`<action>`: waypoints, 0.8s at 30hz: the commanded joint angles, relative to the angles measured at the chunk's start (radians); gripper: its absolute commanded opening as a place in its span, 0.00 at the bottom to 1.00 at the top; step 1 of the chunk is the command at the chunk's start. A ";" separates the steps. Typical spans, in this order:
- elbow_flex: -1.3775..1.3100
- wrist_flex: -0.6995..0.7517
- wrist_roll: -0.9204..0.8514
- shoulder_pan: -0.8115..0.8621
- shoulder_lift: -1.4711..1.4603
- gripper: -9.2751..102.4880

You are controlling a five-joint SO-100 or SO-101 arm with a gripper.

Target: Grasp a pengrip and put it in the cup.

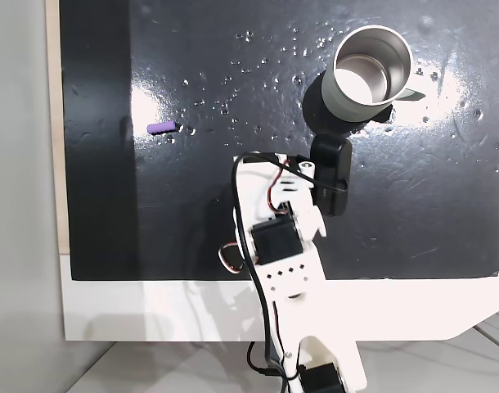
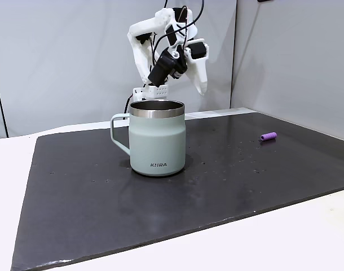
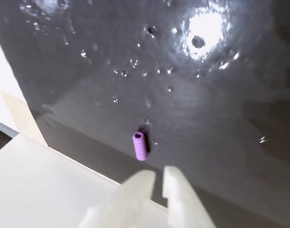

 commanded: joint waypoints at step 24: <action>-1.011 0.195 0.322 -0.172 -0.905 0.30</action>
